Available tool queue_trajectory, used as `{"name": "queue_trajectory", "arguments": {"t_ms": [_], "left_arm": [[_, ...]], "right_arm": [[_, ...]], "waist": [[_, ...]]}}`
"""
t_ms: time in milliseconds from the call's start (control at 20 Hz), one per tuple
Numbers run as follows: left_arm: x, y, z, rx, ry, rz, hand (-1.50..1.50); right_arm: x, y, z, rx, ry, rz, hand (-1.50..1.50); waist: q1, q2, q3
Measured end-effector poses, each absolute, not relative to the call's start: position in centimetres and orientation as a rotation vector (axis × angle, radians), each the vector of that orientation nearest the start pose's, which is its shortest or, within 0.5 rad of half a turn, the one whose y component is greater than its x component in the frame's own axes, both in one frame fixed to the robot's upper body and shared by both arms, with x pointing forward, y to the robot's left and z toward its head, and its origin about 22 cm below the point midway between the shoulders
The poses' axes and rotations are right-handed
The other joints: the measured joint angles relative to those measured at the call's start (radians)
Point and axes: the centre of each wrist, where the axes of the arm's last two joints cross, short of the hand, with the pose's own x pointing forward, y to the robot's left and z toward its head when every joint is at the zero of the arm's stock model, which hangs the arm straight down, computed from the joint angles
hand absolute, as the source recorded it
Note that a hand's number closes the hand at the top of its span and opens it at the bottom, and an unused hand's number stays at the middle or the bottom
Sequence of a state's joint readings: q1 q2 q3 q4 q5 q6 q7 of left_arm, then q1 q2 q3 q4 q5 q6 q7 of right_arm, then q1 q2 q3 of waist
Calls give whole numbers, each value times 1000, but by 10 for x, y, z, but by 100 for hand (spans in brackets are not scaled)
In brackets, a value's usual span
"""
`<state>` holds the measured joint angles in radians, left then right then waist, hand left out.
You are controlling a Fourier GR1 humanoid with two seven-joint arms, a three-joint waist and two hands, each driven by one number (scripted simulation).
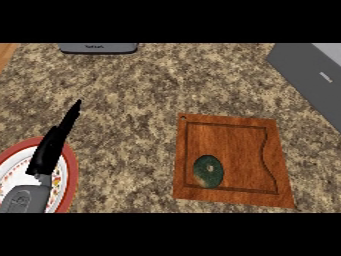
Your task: Pick the can from the cutting board and place it in the cardboard box
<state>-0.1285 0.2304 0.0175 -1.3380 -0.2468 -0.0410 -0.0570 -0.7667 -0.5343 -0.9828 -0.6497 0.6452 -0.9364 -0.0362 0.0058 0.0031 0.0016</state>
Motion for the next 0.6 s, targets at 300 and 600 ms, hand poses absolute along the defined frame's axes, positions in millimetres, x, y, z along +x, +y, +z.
{"name": "queue_trajectory", "arguments": {"t_ms": [300, 600], "left_arm": [[273, 287, -7, 319, -1467, -416, 0], [274, 291, -3, 327, -1473, -413, 0]], "right_arm": [[312, -487, 78, -1641, -1223, -926, -150], [273, -489, 54, -1654, -1212, -911, -150]], "waist": [[-8, -4, -1], [-10, -6, -3]]}}
